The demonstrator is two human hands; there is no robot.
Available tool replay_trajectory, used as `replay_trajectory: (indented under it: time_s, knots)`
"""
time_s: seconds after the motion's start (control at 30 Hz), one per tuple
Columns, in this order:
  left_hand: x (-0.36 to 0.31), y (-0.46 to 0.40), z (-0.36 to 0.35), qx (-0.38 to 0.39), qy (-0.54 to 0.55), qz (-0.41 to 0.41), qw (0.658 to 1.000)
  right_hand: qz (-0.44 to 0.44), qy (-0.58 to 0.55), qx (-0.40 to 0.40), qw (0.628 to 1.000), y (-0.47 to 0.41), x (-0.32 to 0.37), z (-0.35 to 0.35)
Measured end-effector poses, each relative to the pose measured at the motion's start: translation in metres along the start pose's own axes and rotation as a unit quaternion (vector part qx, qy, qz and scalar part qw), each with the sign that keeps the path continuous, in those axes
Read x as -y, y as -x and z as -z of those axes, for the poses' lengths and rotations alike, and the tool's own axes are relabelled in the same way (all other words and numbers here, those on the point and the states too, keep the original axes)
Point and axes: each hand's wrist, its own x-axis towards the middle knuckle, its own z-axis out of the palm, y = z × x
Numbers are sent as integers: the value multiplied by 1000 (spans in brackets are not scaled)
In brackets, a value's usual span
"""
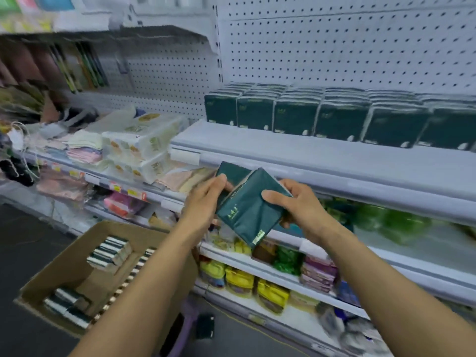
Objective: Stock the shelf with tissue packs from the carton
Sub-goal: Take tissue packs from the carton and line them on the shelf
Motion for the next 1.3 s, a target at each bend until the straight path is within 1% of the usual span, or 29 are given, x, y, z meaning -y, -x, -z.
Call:
replay_trajectory:
  time_s: [0.1,0.2,0.3,0.4,0.53,0.6,0.67,0.73,0.83,0.97,1.03,1.13,1.2,1.3]
  knots:
    - [-17,11,-43,1,1,-25,1000,16,-36,-51,998,33,9,52]
    - [-28,19,-84,37,-21,-41,998,35,-31,-125,991,68,12,106]
    - [-45,25,-127,75,16,-46,996,44,-18,-195,980,96,15,156]
    - [-68,25,-166,98,35,-51,993,62,-1,-264,963,114,19,201]
    - [-92,9,-207,95,42,-39,994,121,-29,-329,936,122,28,250]
    - [-101,-5,-225,90,33,-56,994,140,-41,-363,920,120,33,272]
    - [-107,-21,-242,100,19,-73,992,141,-37,-396,907,115,35,292]
    - [-109,-37,-255,113,-2,-86,990,117,3,-426,897,106,35,311]
    - [-109,-61,-271,141,-9,-92,986,54,118,-446,886,91,32,334]
    - [-113,-85,-285,184,-5,-104,977,21,239,-453,859,70,25,358]
    - [-110,-98,-288,191,-15,-104,976,9,250,-452,856,57,24,364]
    - [-105,-118,-290,207,-31,-109,972,7,219,-434,874,36,25,369]
    - [-103,-128,-290,218,-30,-112,969,14,211,-425,880,22,25,371]
    - [-102,-137,-292,233,-13,-110,966,16,218,-424,879,3,25,376]
